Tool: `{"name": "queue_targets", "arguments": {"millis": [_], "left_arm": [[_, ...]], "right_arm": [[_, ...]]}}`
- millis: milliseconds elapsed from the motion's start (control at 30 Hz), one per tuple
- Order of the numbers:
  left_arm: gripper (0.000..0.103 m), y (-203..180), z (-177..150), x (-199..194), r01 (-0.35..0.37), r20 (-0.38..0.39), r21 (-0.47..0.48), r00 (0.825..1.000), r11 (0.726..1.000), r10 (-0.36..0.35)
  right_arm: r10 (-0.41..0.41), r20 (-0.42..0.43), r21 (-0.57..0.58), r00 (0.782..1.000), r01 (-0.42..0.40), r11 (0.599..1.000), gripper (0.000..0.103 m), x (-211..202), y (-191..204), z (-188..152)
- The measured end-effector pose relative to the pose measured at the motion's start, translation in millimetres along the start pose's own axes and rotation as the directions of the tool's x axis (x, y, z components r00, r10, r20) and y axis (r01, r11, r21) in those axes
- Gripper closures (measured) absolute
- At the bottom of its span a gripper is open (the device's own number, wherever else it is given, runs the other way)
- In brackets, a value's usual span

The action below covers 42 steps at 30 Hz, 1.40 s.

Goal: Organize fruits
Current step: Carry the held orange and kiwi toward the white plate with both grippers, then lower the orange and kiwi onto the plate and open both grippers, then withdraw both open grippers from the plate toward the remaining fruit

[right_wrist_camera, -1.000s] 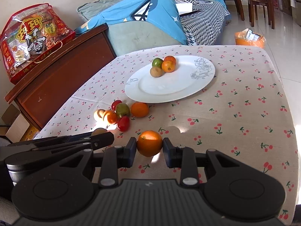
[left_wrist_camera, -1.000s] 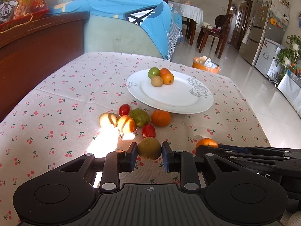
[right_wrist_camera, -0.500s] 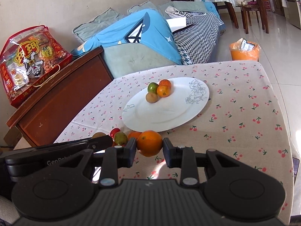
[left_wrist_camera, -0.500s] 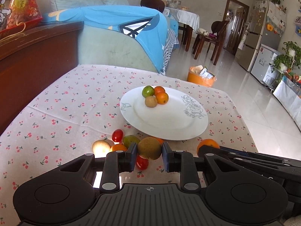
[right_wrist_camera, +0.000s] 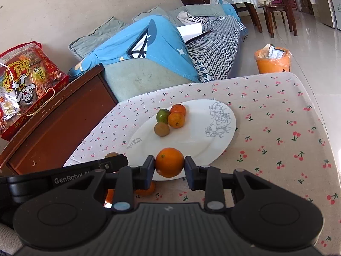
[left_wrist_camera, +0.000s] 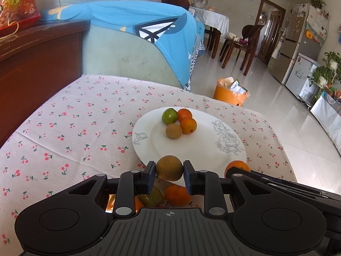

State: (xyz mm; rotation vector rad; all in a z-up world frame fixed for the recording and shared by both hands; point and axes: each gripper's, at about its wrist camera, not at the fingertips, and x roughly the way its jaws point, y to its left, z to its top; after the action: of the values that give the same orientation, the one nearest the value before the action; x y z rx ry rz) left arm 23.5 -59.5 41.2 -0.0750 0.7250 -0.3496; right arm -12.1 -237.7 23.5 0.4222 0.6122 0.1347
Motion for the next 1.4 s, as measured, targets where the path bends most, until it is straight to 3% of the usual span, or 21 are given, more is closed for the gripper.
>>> {"name": "queue_targets", "arguments": {"millis": [500, 733, 1000, 1200, 1300, 1400], "left_arm": [[0.075, 1, 3, 29, 0.008, -0.012, -0.033, 1.0, 0.999, -0.008], [0.053, 5, 6, 23, -0.022, -0.023, -0.065, 1.0, 0.998, 0.02], [0.05, 15, -1, 13, -0.04, -0.071, -0.109, 0.997, 0.993, 0.032], [0.05, 28, -8, -1, -0.06, -0.061, -0.138, 0.997, 0.989, 0.052], [0.041, 34, -11, -11, -0.085, -0.035, -0.136, 0.996, 0.987, 0.081], [0.04, 40, -14, -20, -0.085, -0.024, -0.144, 0.996, 0.986, 0.083]], "right_arm": [[-0.018, -0.01, 0.025, 1.0, 0.019, 1.0, 0.07, 22, -6, -3], [-0.017, -0.013, 0.03, 1.0, 0.018, 0.999, 0.07, 20, -6, -3], [-0.01, -0.034, -0.019, 0.999, 0.009, 1.0, 0.069, 15, 3, -7], [-0.001, -0.056, -0.046, 0.998, -0.002, 0.999, 0.069, 7, 8, -14], [0.005, -0.065, -0.055, 0.998, -0.008, 0.998, 0.069, 4, 11, -17], [0.009, -0.075, -0.069, 0.997, -0.014, 0.998, 0.069, 1, 14, -21]]}}
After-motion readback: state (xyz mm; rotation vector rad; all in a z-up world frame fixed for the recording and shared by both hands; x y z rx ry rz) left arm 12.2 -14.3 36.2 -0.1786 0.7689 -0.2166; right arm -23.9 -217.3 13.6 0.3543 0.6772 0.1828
